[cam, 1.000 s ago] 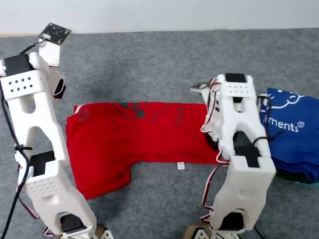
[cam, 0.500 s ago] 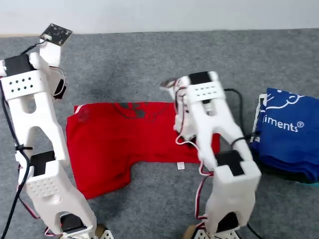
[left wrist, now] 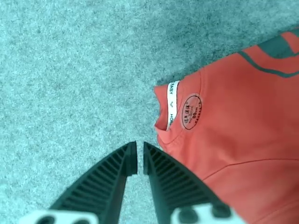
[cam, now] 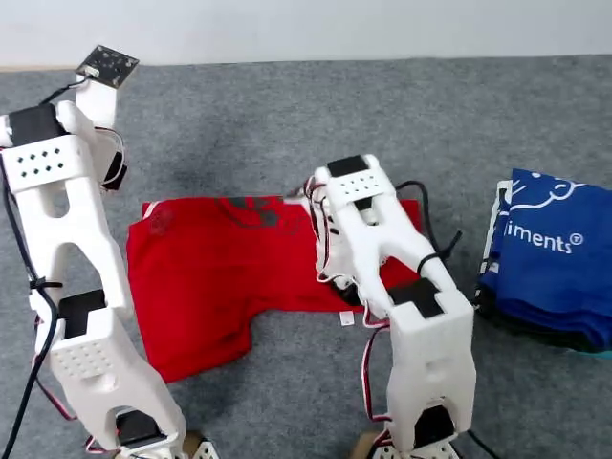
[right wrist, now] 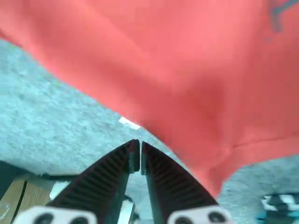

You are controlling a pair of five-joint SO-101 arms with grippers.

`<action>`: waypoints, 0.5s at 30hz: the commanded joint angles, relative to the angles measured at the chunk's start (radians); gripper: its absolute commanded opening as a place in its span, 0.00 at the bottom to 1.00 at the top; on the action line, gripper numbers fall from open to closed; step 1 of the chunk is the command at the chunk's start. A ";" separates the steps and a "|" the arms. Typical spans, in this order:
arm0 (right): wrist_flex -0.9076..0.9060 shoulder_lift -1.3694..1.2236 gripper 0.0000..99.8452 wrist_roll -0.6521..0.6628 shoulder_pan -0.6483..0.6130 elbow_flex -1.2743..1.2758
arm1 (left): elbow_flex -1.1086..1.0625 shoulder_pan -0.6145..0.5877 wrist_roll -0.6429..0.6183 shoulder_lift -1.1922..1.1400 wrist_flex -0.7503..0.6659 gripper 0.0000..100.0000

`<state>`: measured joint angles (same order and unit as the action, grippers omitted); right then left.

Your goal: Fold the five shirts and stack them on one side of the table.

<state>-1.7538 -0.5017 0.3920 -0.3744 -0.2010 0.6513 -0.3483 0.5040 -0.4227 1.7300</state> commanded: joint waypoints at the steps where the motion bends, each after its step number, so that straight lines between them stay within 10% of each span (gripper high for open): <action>1: -0.030 0.093 0.01 -0.011 -0.002 -0.103 | 0.004 0.009 0.009 0.054 0.023 0.03; 15: -0.042 -0.136 0.01 -0.015 -0.035 -0.078 | 0.004 0.008 0.008 0.054 0.023 0.03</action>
<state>-1.7538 -0.6613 0.3844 -0.3836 -0.2685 0.6513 -0.3483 0.5056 -0.4227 1.7300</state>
